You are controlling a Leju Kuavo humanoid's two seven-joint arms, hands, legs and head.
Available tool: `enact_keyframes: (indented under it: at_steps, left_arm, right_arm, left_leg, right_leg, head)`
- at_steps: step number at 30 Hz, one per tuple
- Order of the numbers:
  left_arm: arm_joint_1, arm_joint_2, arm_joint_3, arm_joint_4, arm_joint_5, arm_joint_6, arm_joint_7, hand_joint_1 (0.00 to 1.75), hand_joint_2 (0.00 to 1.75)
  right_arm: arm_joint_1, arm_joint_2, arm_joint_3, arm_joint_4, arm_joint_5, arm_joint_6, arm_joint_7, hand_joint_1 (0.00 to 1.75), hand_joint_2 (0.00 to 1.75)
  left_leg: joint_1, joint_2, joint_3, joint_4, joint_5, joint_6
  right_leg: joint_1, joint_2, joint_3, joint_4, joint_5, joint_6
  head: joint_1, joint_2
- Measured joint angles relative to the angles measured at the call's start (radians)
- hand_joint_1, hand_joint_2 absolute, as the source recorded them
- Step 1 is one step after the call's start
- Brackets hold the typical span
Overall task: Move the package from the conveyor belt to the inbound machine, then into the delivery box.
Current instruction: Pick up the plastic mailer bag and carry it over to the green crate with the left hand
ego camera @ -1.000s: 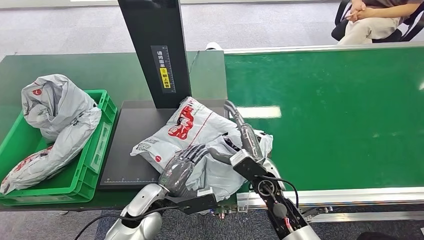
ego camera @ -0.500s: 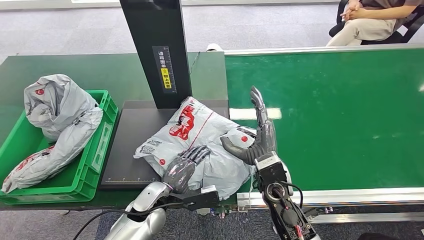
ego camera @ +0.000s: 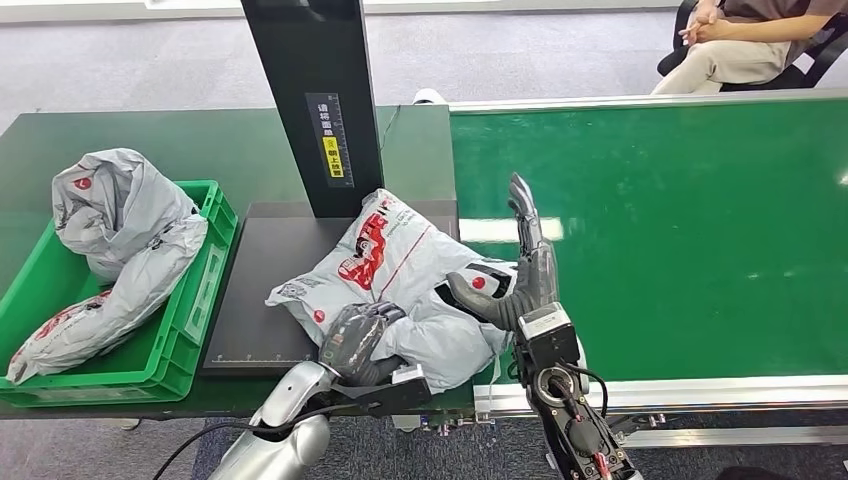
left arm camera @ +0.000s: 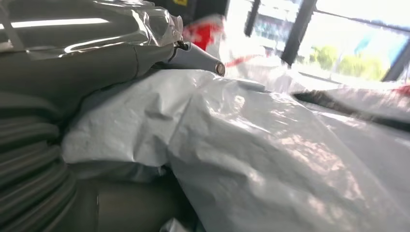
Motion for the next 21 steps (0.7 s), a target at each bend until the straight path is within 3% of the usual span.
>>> enact_keyframes:
  at_steps: [7, 15, 18, 21]
  left_arm:
    - [0.028, 0.008, 0.045, -0.079, 0.113, 0.157, -0.124, 1.75, 1.75]
    - [0.072, 0.023, 0.066, -0.23, 0.257, 0.396, -0.381, 1.75, 1.75]
    - [0.099, 0.025, 0.086, -0.307, 0.27, 0.436, -0.485, 1.75, 1.75]
    - [0.129, 0.018, 0.123, -0.416, 0.259, 0.445, -0.531, 1.75, 1.75]
  right_arm:
    - [0.012, -0.01, -0.002, -0.018, -0.008, 0.005, 0.0, 0.0, 1.75]
    - [0.011, -0.015, -0.002, -0.023, -0.028, 0.01, 0.0, 0.0, 1.75]
    - [0.008, -0.016, 0.0, -0.023, -0.039, 0.012, 0.0, 0.0, 1.75]
    - [0.001, -0.018, 0.002, -0.023, -0.05, 0.01, 0.0, 0.0, 1.75]
  left_leg:
    - [0.0, 0.0, -0.007, 0.0, 0.0, 0.0]
    - [0.0, 0.0, -0.01, 0.0, -0.001, 0.0]
    - [0.0, 0.001, -0.01, 0.0, -0.001, 0.0]
    - [0.0, 0.001, -0.01, 0.0, -0.001, 0.0]
  right_leg:
    - [0.0, 0.0, -0.007, 0.0, 0.0, 0.0]
    - [0.0, 0.0, -0.01, 0.0, -0.001, 0.0]
    - [0.0, 0.0, -0.01, 0.0, -0.001, 0.0]
    - [0.0, 0.001, -0.01, 0.0, -0.001, 0.0]
  head:
    - [0.0, 0.0]
    - [0.0, 0.0]
    - [0.0, 0.0]
    - [0.0, 0.0]
